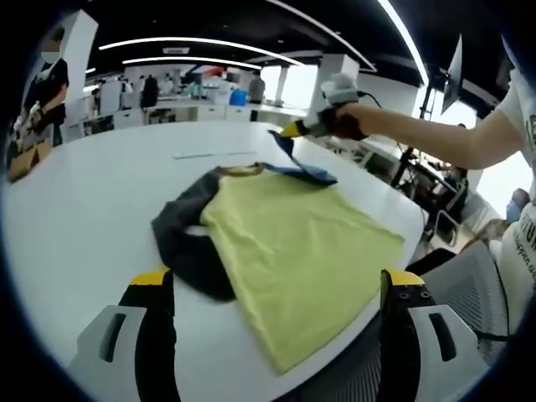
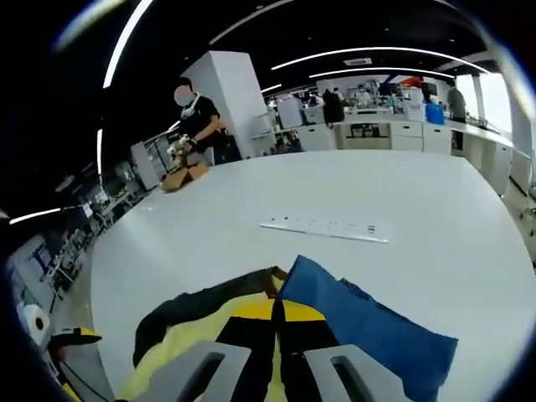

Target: Fold the garment on the visible template until the final outline fits inside the template.

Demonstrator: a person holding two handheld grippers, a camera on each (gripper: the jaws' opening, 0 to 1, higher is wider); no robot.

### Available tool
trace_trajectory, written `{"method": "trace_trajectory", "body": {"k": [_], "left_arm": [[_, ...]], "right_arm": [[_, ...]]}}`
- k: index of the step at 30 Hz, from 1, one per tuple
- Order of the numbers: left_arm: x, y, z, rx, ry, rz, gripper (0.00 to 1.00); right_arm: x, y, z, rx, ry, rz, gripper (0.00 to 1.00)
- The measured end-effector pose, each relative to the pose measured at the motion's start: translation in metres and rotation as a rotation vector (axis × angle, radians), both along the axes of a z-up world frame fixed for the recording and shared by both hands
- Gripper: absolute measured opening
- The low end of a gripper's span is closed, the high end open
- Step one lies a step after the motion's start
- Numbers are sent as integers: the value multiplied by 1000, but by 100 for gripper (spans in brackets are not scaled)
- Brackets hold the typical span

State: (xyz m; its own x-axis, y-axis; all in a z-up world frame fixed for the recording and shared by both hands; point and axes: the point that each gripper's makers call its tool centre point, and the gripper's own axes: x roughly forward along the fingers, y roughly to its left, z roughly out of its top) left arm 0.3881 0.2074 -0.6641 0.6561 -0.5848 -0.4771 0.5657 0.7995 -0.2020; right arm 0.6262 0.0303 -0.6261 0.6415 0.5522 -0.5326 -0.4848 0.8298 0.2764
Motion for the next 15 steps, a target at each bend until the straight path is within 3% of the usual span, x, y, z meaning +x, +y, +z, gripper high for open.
{"method": "trace_trajectory", "body": {"k": [15], "left_arm": [[-2, 6, -5, 16, 9, 16, 99]], "right_arm": [[-5, 37, 11, 53, -13, 82, 0]]}}
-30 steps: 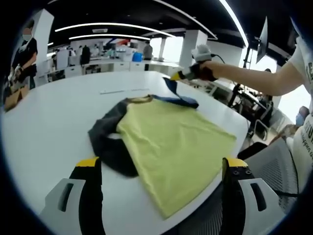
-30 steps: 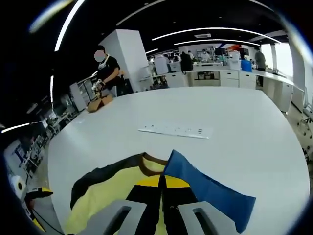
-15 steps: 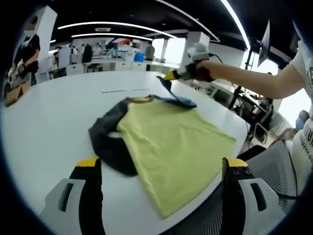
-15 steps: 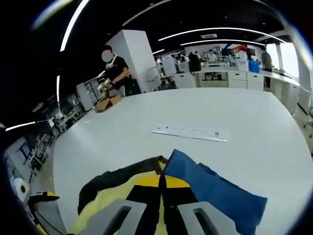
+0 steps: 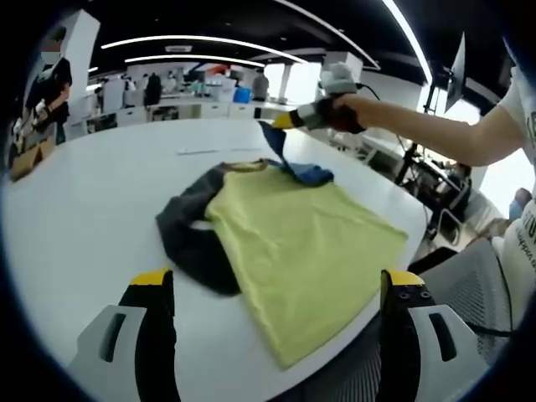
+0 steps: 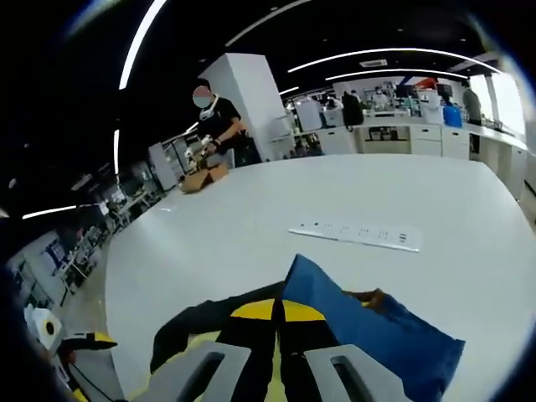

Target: Fold the garment on the visible template until the final outline fits inside the template.

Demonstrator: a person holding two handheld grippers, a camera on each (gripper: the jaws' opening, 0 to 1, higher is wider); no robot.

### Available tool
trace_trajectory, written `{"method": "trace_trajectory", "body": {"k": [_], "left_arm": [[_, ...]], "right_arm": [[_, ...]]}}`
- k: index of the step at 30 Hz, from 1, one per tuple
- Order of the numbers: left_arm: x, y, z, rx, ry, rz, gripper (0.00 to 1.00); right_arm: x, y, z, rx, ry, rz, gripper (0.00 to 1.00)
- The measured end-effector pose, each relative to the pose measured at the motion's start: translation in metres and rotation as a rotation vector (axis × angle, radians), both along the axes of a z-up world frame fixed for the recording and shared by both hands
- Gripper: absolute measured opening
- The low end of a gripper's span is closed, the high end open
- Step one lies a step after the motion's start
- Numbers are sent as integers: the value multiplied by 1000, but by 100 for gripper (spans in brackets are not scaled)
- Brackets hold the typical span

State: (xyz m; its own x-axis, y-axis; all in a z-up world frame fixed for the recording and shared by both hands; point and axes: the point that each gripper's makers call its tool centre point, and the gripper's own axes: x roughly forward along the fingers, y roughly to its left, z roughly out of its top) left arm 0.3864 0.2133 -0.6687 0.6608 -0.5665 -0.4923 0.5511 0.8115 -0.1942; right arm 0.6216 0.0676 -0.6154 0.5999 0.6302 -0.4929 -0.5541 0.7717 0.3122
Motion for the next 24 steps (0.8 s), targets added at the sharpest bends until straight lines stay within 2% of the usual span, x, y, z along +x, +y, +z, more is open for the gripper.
{"method": "trace_trajectory", "body": {"k": [12, 17, 24], "left_arm": [[1, 1, -3, 2, 4, 3, 99], [2, 2, -3, 6, 2, 5, 99], [1, 5, -3, 7, 0, 11, 99]], "right_arm": [[-19, 28, -9, 27, 37, 94, 0], [-7, 36, -15, 44, 44, 130, 0], [-6, 49, -27, 43, 62, 180, 0]]}}
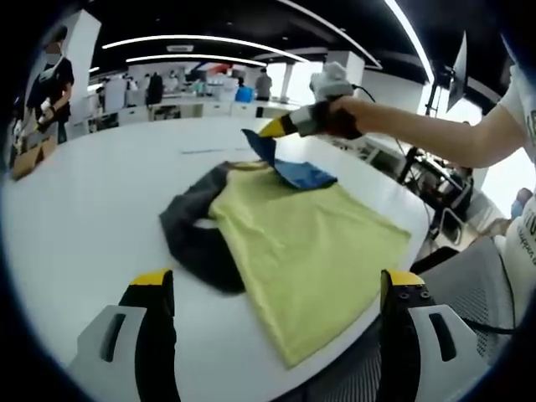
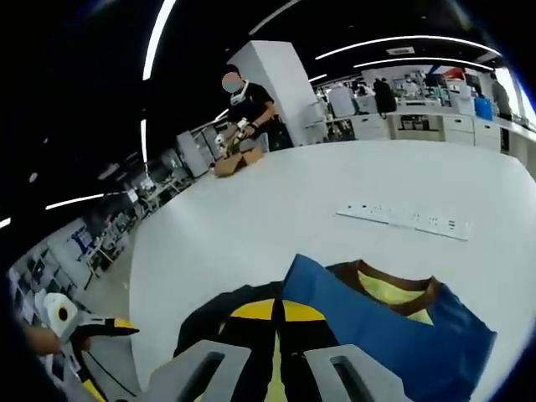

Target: Fold the garment on the visible template until the final outline fits inside the template.

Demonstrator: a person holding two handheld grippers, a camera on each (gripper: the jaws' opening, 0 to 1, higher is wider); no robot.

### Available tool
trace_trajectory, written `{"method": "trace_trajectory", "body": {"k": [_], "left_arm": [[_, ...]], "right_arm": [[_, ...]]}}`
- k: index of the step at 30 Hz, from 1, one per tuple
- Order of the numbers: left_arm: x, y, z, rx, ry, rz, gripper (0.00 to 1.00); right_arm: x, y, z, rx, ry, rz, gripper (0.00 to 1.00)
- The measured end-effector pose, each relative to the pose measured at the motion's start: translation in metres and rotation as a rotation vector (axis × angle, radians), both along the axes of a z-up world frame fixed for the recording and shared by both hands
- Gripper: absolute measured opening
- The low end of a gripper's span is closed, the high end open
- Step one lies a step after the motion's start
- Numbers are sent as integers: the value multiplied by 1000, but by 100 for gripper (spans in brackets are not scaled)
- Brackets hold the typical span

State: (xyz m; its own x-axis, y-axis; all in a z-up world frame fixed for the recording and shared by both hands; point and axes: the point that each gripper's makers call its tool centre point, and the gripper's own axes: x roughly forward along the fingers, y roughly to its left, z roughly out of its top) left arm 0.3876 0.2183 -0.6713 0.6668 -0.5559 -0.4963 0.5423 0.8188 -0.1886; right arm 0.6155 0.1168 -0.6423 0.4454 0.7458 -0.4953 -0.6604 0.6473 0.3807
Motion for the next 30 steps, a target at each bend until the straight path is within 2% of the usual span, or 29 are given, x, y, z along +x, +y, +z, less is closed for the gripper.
{"method": "trace_trajectory", "body": {"k": [8, 19, 25, 28, 30], "left_arm": [[-2, 4, -1, 0, 4, 12, 99], [-6, 6, -4, 16, 7, 4, 99], [-4, 8, -3, 14, 6, 13, 99], [-4, 7, -3, 17, 3, 10, 99], [-4, 6, -3, 16, 6, 6, 99]], "right_arm": [[-9, 11, -23, -39, 20, 33, 0], [-9, 24, -46, -31, 69, -2, 0], [-9, 29, -60, -65, 64, 2, 0], [-11, 29, -61, -83, 51, 6, 15], [-13, 26, -62, -106, 39, 19, 21]]}}
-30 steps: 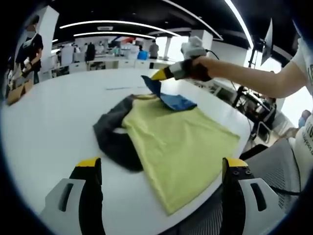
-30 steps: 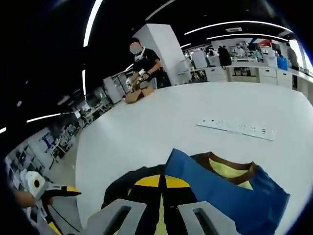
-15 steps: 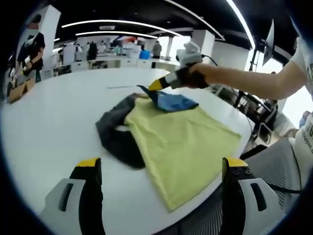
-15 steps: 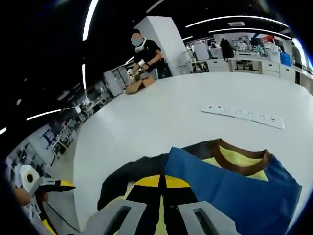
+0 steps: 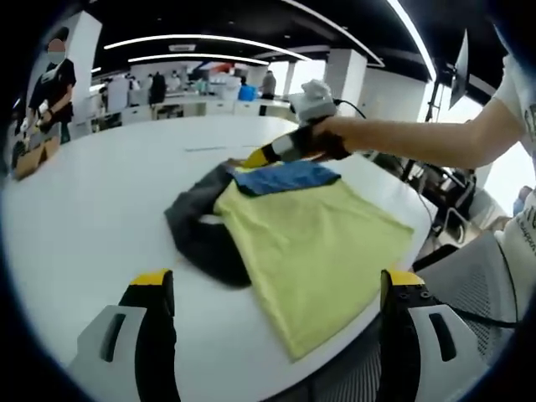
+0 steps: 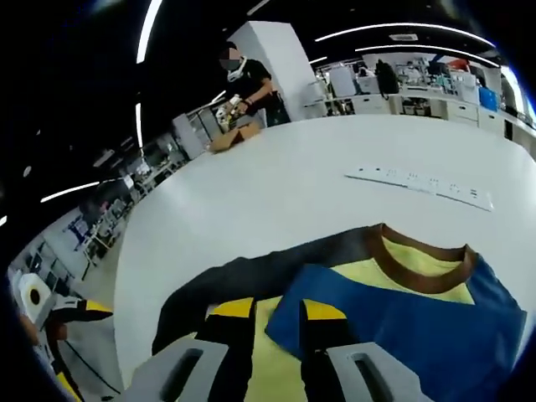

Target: Fold the garment on the visible template until the final outline fits inside the template.

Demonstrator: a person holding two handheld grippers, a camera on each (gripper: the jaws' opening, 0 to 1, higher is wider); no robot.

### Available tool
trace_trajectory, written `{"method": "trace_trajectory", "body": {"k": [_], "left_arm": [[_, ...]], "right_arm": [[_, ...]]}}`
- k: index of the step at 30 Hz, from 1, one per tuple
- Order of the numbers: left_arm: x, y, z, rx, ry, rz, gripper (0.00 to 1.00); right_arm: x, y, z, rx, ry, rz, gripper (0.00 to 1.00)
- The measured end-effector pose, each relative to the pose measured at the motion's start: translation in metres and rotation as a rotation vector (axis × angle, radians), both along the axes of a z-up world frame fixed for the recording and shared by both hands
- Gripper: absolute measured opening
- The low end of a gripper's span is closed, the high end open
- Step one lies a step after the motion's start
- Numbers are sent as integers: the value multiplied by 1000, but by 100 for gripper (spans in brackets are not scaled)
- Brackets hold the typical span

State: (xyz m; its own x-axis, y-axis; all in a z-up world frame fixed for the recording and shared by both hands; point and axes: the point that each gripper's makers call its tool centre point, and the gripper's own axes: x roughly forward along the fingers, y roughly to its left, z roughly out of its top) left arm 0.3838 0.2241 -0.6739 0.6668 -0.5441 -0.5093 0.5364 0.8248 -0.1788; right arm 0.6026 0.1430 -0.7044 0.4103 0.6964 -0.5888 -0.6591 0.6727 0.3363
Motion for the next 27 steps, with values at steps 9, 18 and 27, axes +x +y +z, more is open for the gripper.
{"method": "trace_trajectory", "body": {"k": [9, 18, 27], "left_arm": [[2, -3, 1, 9, 3, -11, 99], [6, -4, 4, 9, -14, -7, 99], [10, -6, 10, 12, -32, -10, 99]], "right_arm": [[0, -19, 4, -48, -47, 11, 55], [-4, -48, 7, -72, -76, -11, 72], [-8, -84, 9, -106, -99, -33, 77]]}}
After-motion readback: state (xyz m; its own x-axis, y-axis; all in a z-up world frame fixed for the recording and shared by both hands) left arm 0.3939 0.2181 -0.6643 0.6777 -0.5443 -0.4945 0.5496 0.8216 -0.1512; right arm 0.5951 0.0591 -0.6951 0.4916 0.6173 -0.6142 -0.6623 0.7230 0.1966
